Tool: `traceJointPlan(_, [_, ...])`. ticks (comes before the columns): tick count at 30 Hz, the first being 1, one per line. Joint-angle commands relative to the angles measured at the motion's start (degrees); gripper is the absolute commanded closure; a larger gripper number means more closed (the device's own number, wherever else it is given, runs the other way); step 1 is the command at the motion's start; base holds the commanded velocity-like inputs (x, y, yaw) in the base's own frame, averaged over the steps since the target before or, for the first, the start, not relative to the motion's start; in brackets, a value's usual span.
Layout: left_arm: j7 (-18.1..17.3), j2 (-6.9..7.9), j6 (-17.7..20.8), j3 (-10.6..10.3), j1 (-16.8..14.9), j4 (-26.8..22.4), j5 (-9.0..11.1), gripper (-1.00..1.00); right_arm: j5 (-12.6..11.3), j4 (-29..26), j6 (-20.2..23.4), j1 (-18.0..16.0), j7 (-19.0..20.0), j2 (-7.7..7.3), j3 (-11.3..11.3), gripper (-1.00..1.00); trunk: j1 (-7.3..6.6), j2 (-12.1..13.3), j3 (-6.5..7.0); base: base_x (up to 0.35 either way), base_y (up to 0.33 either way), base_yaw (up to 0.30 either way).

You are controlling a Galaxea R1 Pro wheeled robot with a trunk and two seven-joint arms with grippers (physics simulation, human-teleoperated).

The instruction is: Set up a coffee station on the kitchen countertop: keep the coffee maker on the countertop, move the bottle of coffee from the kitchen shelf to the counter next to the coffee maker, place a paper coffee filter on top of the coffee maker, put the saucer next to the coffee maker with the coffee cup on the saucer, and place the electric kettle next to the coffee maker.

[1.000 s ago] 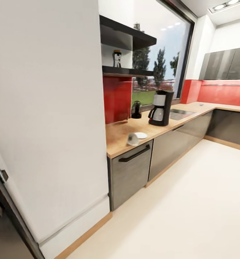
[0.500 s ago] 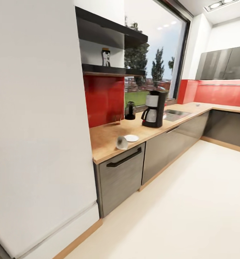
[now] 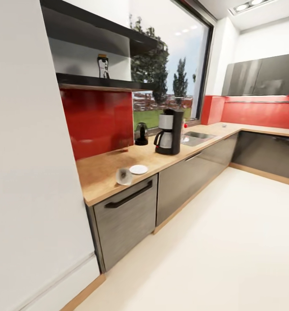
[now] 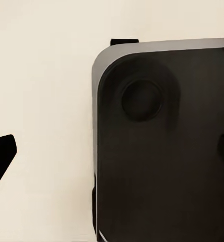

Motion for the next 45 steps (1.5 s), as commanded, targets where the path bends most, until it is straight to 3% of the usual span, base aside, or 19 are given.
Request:
traceJointPlan(1, [0.03,-0.01,-0.17,0.01,-0.02,0.01,0.02,-1.00,-0.01,0.06,-0.19,-0.03,-0.03,0.01,0.00,-1.00,0.01,-0.02,-0.05,0.176,-0.244,0.087])
traceJointPlan(15, [0.03,-0.23,-0.17,0.02,0.00,0.01,0.10,-1.00,0.07,0.06,-0.25,-0.03,-0.14,0.01,0.15,-1.00,0.01,-0.02,-0.08,0.191,-0.233,0.234])
traceJointPlan(34, [0.09,-0.03,-0.17,0.10,-0.02,0.01,0.13,-1.00,0.35,-0.01,-0.38,-0.03,0.33,-0.08,0.41,-1.00,0.01,-0.02,-0.09,0.239,-0.196,0.013])
traceJointPlan(45, [0.09,-0.17,-0.17,0.18,0.00,0.01,0.19,-1.00,0.36,0.07,-0.37,-0.03,-0.05,-0.08,0.41,-1.00,0.01,-0.02,-0.09,0.191,-0.196,0.263])
